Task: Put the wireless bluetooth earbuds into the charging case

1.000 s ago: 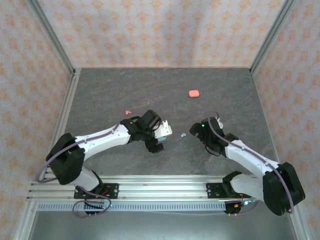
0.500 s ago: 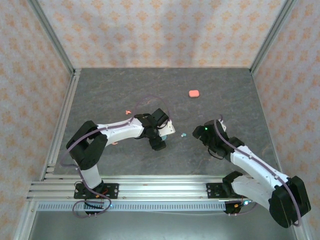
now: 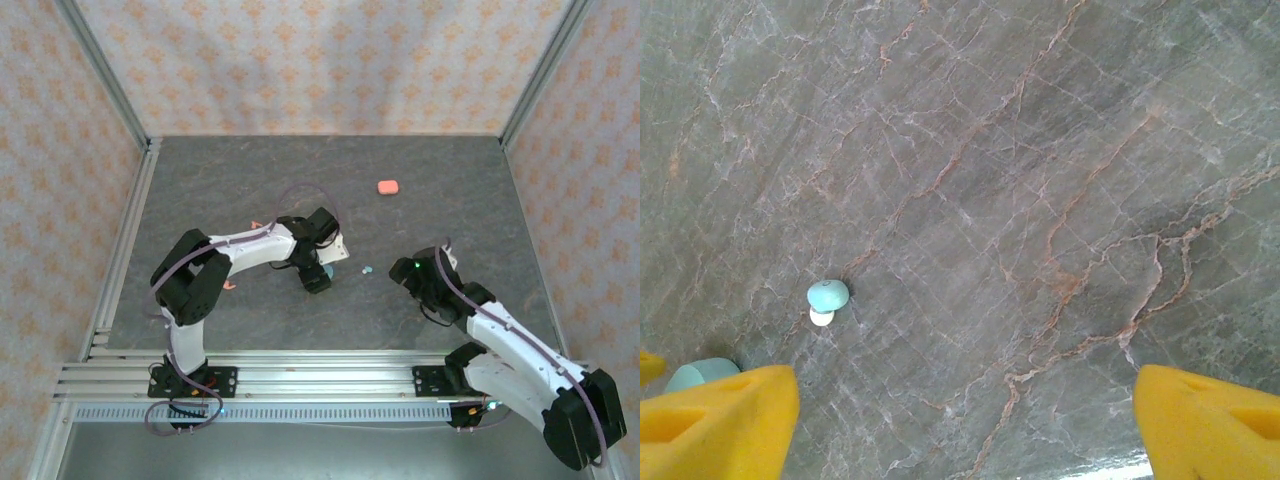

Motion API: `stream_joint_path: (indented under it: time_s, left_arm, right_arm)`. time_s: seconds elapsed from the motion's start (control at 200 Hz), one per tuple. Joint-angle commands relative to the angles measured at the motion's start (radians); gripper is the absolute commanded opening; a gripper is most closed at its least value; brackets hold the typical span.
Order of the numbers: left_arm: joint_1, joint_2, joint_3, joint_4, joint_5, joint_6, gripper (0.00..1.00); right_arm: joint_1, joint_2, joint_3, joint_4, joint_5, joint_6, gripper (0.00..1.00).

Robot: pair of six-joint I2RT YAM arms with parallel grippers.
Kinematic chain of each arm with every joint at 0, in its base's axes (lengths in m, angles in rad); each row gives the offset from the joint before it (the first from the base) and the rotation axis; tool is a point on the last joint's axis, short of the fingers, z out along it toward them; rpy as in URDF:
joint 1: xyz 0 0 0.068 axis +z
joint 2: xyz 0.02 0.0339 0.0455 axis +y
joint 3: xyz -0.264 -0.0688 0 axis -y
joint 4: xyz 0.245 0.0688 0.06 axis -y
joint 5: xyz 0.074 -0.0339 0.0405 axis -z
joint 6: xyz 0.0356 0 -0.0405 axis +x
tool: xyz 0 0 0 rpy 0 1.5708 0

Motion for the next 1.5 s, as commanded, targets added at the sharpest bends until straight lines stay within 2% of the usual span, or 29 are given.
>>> stream_joint_path:
  time_s: [0.0, 0.235, 0.495, 0.7, 0.836, 1.106, 1.496]
  left_arm:
    - [-0.001, 0.01, 0.026, -0.079, 0.002, 0.027, 0.73]
    - [-0.011, 0.059, 0.052, -0.096, -0.008, 0.043, 0.58]
    - [-0.01, 0.008, 0.03, -0.047, 0.056, 0.06, 0.47]
    - [-0.01, -0.023, 0.02, -0.024, 0.09, 0.065, 0.37]
    - [-0.01, -0.032, 0.014, -0.016, 0.104, 0.066, 0.36]
    - [-0.008, -0.085, -0.003, 0.011, 0.153, 0.05, 0.35]
    - [0.015, -0.197, -0.044, 0.084, 0.329, -0.015, 0.33]
  right_arm:
    - [0.004, -0.019, -0.018, -0.025, 0.014, 0.024, 0.87]
    - [0.004, -0.02, -0.01, -0.004, -0.006, 0.044, 0.87]
    - [0.004, -0.02, -0.01, 0.028, -0.044, 0.068, 0.87]
    - [0.004, -0.016, -0.002, 0.048, -0.094, 0.071, 0.82]
    - [0.005, -0.005, 0.003, 0.06, -0.13, 0.063, 0.82]
    - [0.004, 0.048, -0.026, 0.217, -0.271, 0.065, 0.82]
    - [0.006, 0.145, -0.047, 0.5, -0.448, 0.133, 0.88]
